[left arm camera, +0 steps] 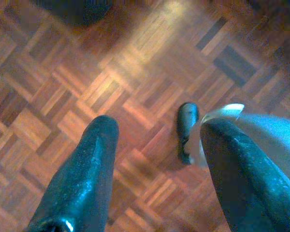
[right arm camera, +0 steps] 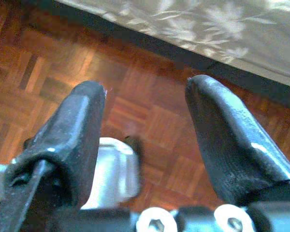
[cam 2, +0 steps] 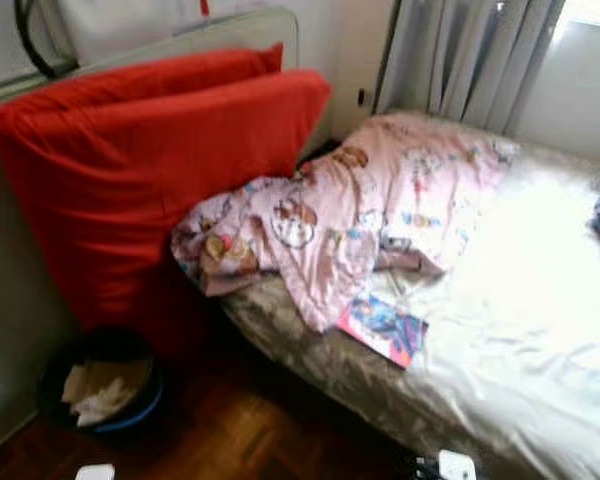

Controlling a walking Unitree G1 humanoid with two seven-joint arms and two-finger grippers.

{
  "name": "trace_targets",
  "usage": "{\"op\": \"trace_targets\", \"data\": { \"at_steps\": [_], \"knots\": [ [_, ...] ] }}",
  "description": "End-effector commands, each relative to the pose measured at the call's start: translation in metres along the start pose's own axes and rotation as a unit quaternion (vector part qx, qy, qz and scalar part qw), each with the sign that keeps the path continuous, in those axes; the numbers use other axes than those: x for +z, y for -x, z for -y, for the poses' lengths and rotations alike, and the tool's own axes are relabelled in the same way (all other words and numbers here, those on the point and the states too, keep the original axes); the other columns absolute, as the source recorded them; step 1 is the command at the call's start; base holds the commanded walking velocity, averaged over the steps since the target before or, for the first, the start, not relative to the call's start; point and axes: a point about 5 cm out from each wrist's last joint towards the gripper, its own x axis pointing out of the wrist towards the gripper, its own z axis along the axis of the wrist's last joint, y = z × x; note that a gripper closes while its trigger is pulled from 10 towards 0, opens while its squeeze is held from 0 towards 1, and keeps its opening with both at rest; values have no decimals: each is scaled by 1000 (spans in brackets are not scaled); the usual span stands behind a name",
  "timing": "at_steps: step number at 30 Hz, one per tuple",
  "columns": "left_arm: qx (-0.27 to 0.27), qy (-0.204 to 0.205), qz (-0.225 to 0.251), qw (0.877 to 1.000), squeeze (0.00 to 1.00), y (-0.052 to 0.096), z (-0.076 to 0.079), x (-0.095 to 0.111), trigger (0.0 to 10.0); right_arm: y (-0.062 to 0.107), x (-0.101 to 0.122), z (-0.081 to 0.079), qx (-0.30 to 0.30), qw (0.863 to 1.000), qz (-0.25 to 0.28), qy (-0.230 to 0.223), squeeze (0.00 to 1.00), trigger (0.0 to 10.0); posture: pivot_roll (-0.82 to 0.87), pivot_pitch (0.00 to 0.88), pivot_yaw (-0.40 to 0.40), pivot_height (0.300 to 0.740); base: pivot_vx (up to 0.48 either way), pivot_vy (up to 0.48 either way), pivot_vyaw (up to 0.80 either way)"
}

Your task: Clean up the room

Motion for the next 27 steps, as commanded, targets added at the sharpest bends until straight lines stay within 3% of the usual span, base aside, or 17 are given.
{"op": "trace_targets", "data": {
  "at_steps": [1,8,13,27],
  "knots": [
    [-7,-2,-5,1000,0,0,7,-4,10000,2,-1,7,-13,1000,0,-7,0,10000,49,0,-20,740,0,-364,0],
    [-8,0,0,1000,0,3,1,-8,10000,2,-1,8,-29,999,8,-38,0,10000,28,0,-4,740,0,-347,0],
    [-5,1,2,1000,0,3,-7,-5,10000,2,0,8,-28,999,7,-37,0,10000,20,0,-6,740,0,-341,0],
    [-8,5,8,1000,0,3,-6,-4,10000,2,1,9,-28,999,9,-35,0,10000,26,6,-12,740,0,-354,0]
  ]
}}
